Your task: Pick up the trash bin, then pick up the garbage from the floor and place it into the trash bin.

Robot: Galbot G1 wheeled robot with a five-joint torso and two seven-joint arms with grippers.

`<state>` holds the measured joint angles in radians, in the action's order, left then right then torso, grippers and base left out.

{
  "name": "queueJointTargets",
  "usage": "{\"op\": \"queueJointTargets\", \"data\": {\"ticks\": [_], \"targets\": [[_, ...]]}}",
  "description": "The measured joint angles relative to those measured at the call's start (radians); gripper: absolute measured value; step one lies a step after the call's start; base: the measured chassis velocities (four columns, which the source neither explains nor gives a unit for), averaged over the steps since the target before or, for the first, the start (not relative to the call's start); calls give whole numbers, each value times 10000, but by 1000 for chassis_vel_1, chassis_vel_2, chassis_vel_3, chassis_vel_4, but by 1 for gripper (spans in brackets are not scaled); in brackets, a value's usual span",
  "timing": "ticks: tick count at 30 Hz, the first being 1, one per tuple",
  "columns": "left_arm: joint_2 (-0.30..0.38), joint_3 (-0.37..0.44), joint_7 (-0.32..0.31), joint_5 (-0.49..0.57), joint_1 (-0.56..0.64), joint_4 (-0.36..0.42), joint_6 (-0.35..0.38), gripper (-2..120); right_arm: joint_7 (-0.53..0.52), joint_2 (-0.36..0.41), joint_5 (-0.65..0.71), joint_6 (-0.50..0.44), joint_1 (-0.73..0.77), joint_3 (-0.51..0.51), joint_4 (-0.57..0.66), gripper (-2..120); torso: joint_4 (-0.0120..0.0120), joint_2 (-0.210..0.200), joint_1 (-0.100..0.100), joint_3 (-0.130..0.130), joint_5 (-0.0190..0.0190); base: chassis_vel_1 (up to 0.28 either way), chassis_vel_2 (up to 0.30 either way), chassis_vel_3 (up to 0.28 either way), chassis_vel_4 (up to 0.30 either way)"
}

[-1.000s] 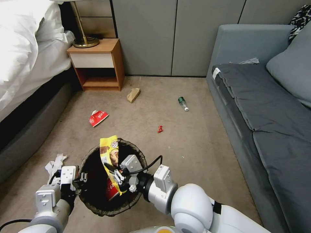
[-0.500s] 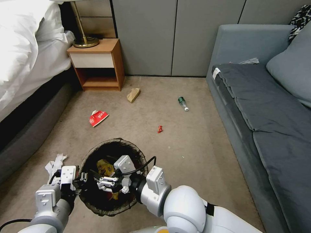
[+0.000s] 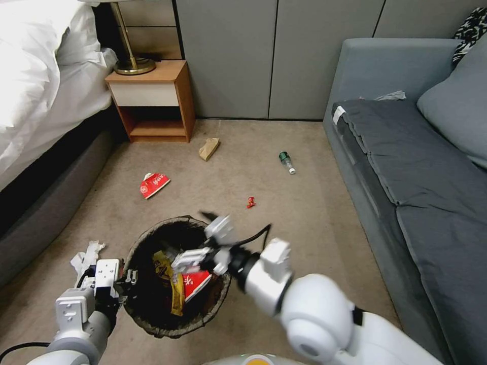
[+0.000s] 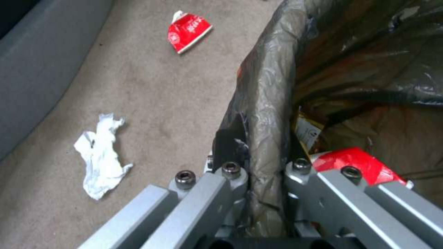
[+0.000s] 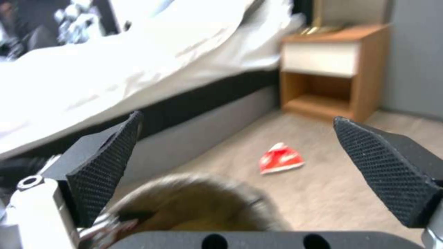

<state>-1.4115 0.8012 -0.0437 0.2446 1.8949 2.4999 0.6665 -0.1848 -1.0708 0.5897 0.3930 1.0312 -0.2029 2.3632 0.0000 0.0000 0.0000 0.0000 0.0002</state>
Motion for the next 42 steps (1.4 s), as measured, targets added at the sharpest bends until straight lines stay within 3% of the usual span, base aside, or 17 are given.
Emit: {"op": "queueJointTargets", "data": {"ticks": [8, 12, 15, 16, 21, 31, 42], "targets": [[187, 0, -108, 324, -286, 0, 68, 1, 83, 202, -689, -862, 2209, 2735, 872, 100, -3, 0, 0, -1, 1, 0, 0, 0, 0], [226, 4, -139, 405, -350, 0, 86, 1, 0, -96, -1299, -1001, 3135, 3955, 944, 100, 0, 0, 0, -1, -1, 0, 0, 0, 0], [229, 5, -153, 436, -381, 0, 87, 1, -276, -433, -2516, -1096, 3974, 5210, 705, 100, 1, 0, 0, -1, -1, 0, 0, 0, 0], [229, 5, -153, 436, -381, 0, 87, 1, -276, -433, -2516, -1096, 3974, 5210, 705, 100, 1, 0, 0, -1, -1, 0, 0, 0, 0], [231, 5, -163, 452, -417, 0, 87, 1, 118, -1208, -4235, -2013, 5571, 6632, 332, 100, -2, 0, 0, -1, -1, 0, 0, 0, 0], [216, 6, -172, 462, -536, 0, 88, 1, 384, -2695, -5145, -2717, 7291, 7026, 233, 100, 0, 0, 0, 0, -2, 0, 0, 0, 0], [-1, 16, -229, 393, -1040, 0, 127, 1, 424, -3293, -5558, -3487, 7944, 7394, -91, 100, 0, 0, 0, 0, -2, 0, 0, 0, 0]]}}
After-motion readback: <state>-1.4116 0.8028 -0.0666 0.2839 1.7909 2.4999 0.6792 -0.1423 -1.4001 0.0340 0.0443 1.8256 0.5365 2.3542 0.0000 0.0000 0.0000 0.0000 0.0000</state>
